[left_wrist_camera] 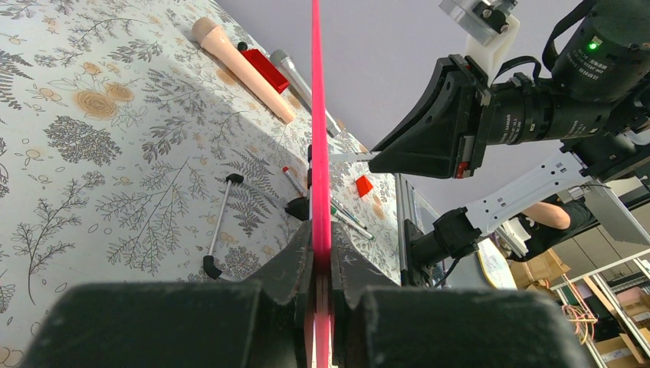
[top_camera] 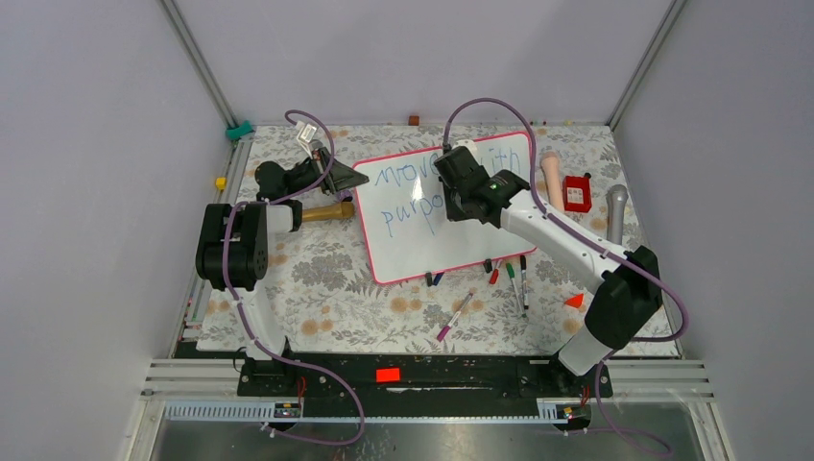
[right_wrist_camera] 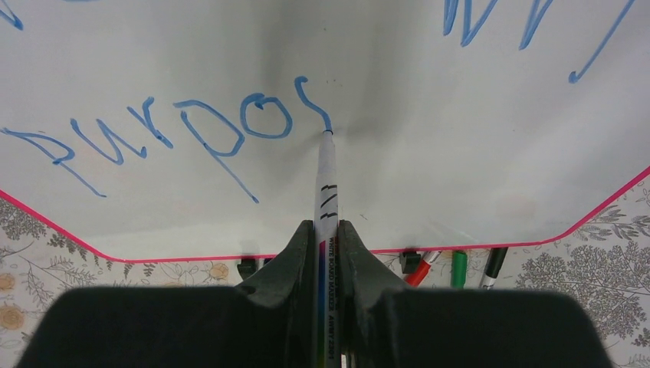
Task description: Write a sentence on the whiteboard
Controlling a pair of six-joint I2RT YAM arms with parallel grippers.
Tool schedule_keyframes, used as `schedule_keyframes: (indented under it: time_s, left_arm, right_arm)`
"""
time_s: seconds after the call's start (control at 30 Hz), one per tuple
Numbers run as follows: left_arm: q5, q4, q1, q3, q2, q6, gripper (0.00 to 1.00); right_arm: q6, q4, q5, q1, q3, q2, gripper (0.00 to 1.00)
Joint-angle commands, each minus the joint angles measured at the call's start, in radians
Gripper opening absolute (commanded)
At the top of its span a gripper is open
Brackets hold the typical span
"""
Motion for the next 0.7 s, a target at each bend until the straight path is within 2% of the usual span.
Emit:
schedule_keyframes:
  time_s: [0.0,0.23,0.67]
  left_arm:
    - [0.037,0.079,0.002,0.036,-0.019,0.007,0.0]
    - [0.037,0.079,0.001,0.035,-0.019,0.006,0.0]
    - [0.036,0.079,0.002,0.04,-0.016,0.005,0.0]
  right_arm:
    - [0.014,0.0,-0.036,-0.014,-0.019,-0.018,0.0]
    - [0.015,0.069,-0.101,-0.014,-0.031,-0.043,0.0]
    - [0.012,0.148,-0.052,-0.043,-0.11,-0.154,0.0]
